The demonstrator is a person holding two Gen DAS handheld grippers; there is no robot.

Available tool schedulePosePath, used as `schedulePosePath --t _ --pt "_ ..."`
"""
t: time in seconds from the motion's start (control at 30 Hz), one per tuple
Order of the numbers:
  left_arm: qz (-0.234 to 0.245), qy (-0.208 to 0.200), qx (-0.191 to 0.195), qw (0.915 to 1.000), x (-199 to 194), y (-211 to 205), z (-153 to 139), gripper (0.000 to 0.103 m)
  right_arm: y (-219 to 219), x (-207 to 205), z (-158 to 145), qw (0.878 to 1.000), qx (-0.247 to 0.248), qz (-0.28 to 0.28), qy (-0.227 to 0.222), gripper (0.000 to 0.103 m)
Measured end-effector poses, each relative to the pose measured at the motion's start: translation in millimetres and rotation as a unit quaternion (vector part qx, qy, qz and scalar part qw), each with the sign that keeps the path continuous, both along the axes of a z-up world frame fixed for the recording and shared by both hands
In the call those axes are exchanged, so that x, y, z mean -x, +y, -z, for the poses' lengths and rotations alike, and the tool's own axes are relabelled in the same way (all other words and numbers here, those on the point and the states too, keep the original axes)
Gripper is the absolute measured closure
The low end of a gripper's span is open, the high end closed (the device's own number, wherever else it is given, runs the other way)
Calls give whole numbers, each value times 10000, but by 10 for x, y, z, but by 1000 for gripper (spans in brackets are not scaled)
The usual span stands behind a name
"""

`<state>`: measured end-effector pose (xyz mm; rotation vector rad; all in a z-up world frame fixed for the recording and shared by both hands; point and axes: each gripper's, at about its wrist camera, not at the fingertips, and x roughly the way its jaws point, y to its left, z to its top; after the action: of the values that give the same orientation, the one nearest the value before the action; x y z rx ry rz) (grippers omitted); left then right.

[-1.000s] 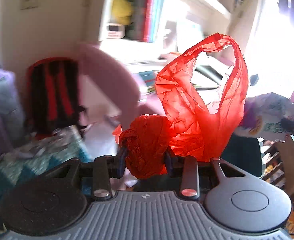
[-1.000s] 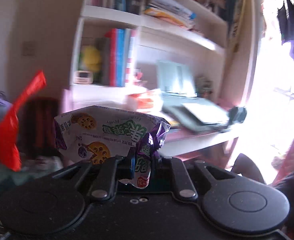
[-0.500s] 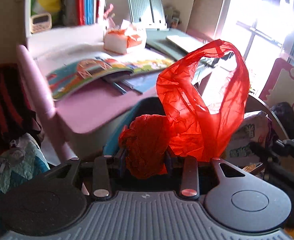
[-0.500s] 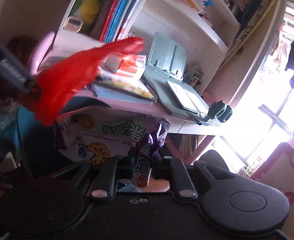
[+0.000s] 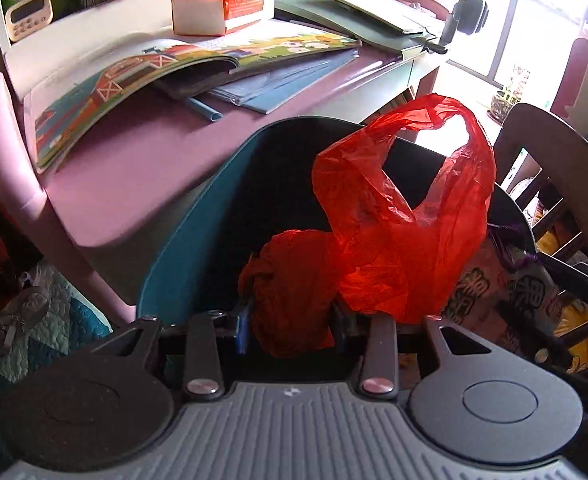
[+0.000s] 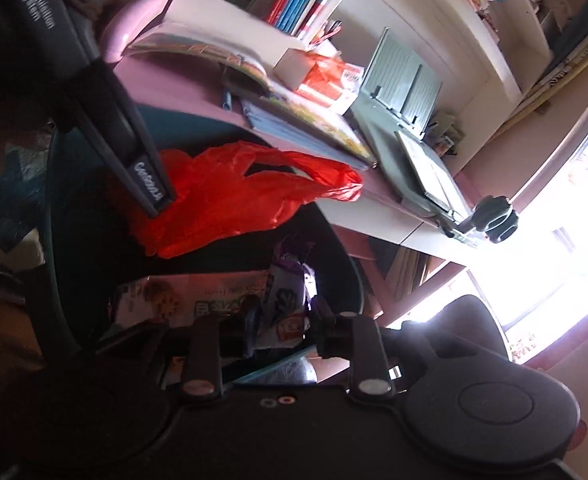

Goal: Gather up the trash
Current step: 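Carry both bags over the dark teal bin and open both tools to drop them, then move both tools back toward the trash pile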

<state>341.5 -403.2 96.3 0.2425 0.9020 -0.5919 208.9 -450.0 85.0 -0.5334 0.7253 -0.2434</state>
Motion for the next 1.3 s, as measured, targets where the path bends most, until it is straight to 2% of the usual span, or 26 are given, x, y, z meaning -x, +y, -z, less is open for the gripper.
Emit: schedulePosePath --t 0.23,0.37,0.5,0.67,0.8,0.87,1.0,1.3 --pt "-14 89 334 9994 36 58 -34 62 -115 126 -64 9991 -365 161 -119 56" --pt "-30 -55 600 9982 112 182 -130 44 -191 217 -163 9971 -654 234 -309 52" --pt "-30 -137 812 9966 212 347 -219 44 -235 352 -288 9920 -1105 249 -550 49" --pt "-152 -450 990 9940 412 657 -370 30 -70 601 -472 9853 -1453 -5 -896 46" --pt "-308 -701 1082 9912 590 1004 -491 28 146 763 -607 9790 -1688 -294 -1105 45" --pt "-438 -823 1145 9890 679 1225 -548 23 276 830 -654 9748 -1836 -479 -1170 44" --pt "-698 -1127 1112 9849 863 1660 -619 23 558 906 -703 9645 -2176 -839 -1243 44" --pt "-1383 -1342 972 9764 1251 2716 -523 23 1307 929 -599 9402 -2764 -1612 -1170 43"
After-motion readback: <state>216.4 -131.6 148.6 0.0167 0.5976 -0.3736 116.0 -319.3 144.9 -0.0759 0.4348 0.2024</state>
